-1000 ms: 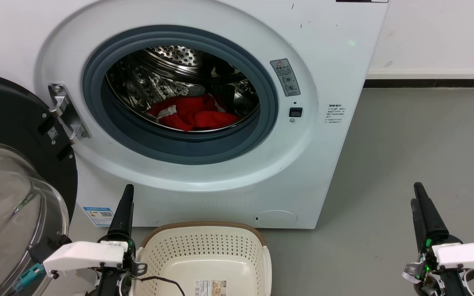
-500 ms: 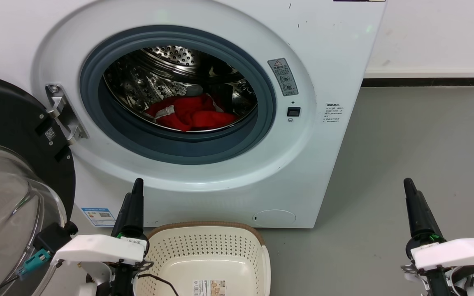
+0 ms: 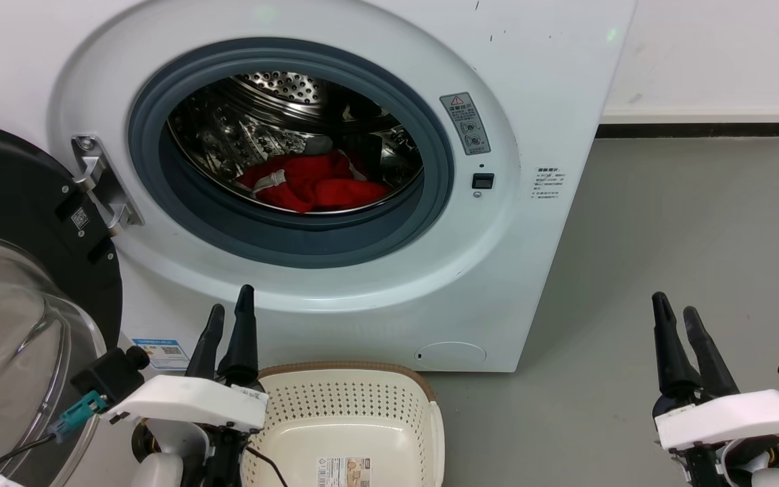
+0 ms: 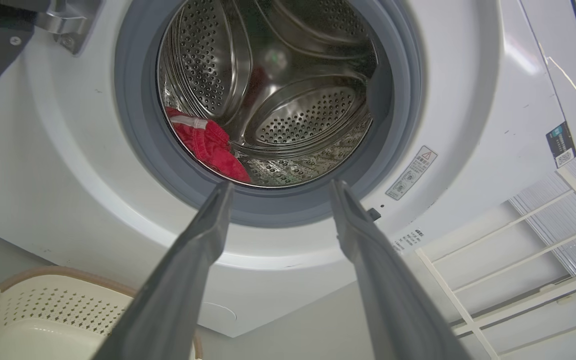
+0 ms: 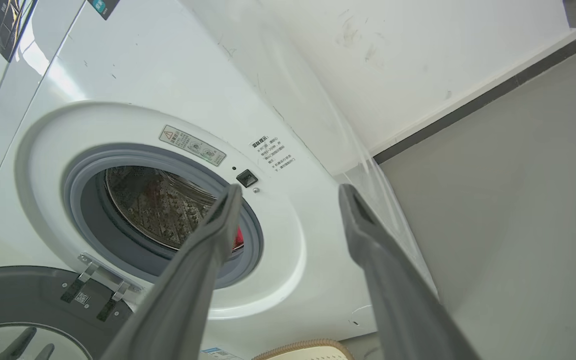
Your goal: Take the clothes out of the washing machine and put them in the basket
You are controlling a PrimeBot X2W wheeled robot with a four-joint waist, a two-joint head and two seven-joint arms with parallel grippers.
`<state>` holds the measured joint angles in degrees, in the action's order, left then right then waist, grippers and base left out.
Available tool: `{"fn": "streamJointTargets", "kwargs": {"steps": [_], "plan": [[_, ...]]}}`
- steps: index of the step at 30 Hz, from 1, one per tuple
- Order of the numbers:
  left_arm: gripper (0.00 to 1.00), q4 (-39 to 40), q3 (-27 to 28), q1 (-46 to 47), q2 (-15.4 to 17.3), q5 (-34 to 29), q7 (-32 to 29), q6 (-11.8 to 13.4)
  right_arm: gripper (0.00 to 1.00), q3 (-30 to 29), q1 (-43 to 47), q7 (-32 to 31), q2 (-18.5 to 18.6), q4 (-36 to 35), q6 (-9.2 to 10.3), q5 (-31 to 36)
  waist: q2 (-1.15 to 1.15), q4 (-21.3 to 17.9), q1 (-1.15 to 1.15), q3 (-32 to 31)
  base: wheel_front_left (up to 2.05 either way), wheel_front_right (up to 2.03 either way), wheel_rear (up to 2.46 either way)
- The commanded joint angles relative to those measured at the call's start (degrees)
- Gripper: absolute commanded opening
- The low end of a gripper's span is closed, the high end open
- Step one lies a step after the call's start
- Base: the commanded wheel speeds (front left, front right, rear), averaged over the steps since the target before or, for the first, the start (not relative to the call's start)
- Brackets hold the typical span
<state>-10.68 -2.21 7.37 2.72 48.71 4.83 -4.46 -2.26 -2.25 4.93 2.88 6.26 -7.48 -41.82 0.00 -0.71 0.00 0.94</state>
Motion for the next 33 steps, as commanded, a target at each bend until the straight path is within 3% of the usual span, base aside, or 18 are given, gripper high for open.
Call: {"fn": "streamJointTargets", "kwargs": {"steps": [1, 15, 33], "plan": [[1.0, 0.7, -0.4, 1.6, 0.2, -1.8, 0.6, 0.3, 1.0, 0.2, -0.3, 0.5, 0.0, -1.0, -0.02, 2.1, 0.0, 0.0, 0.0, 0.0, 0.0, 0.0, 0.0], [1.0, -0.9, -1.2, 1.4, 0.2, -14.0, 3.1, 1.6, 1.0, 0.8, 0.6, 3.0, 0.0, -0.9, -0.01, 15.5, 0.0, 0.4, 0.0, 0.0, 0.0, 0.0, 0.0], [1.0, -2.0, -1.2, 1.0, 0.2, -25.9, 5.6, 2.6, 1.0, 1.4, 1.5, 4.2, 0.0, -1.1, -0.01, 26.8, 0.0, 0.6, 0.0, -0.3, 0.0, 0.0, 0.0]]}}
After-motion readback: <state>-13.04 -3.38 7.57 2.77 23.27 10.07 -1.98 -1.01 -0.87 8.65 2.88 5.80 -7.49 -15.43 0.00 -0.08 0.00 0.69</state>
